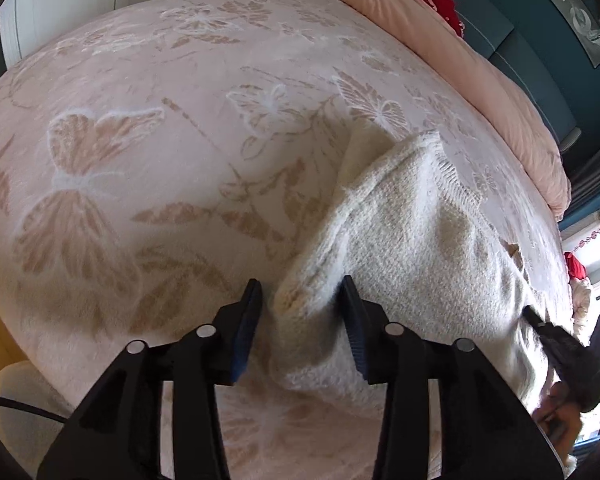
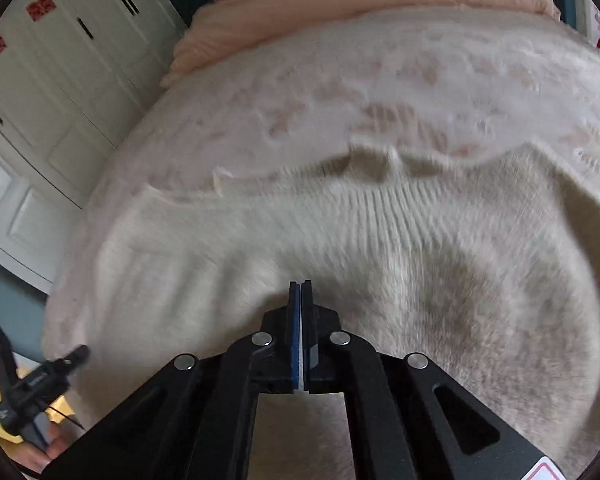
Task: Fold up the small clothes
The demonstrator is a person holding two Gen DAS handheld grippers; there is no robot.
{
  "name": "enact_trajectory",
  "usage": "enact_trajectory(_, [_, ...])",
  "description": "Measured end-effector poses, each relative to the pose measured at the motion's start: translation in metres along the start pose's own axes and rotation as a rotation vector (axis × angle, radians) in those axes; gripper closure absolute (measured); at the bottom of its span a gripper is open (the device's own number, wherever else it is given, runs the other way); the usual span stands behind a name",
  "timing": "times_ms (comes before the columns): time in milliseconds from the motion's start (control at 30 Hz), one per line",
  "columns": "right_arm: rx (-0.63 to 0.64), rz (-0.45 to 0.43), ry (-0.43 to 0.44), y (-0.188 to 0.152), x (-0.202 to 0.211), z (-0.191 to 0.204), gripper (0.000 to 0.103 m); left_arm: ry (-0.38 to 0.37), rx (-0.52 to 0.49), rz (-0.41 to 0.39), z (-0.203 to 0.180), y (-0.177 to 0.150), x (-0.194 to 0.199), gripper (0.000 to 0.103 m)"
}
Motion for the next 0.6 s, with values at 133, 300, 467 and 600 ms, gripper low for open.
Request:
enact_trajectory(133, [0.028,0.053,0.048,-0.004,-0.017,0.023,0.103,-0.019,0.002,-0.027,-0.004,0.001,-0.003,0.050])
enact_trajectory(300, [0.032,0.078,0.013,0.001,-0.035,0.032,0.103,-0.012,0.041,-0.026,-0.010,0.004,-0.005,0.039])
enact_trajectory(467, [0.075,0.053,0.014,-0.007,-0.014,0.042,0.103,-0.017,0.084,-0.035,-0.011,0.011,-0.011,0.039])
enact_trajectory(600, [0.125,0.079,-0.047,-0.012,-0.060,0.036,0.103,-0.039,0.075,-0.014,-0.026,0.015,-0.014,0.080])
Point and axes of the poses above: each gripper's, at about its wrist camera, not at the fingertips, and x roughly against the way its jaws point, z to its left, y to its top, the point moved 6 cm from there along -x, roughly the way its jaws point, and after that the axes turned 2 degrees about z, right-handed, at the moved point
